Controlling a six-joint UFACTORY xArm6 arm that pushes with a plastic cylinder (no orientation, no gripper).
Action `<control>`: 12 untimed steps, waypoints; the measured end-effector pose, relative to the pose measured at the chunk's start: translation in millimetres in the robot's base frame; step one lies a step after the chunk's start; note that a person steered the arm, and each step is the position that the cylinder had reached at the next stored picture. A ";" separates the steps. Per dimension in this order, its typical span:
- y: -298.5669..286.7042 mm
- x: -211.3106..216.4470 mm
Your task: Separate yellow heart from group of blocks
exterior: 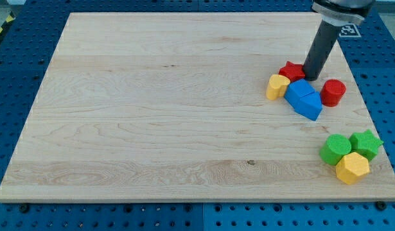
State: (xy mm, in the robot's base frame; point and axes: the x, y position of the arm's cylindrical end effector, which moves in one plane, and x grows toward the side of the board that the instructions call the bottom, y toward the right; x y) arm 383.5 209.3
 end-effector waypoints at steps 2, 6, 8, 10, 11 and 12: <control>-11.2 -56.5; -36.4 -4.0; -41.3 -4.0; -41.3 25.8; -41.3 41.7; -41.3 49.9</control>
State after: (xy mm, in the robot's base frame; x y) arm 433.3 168.0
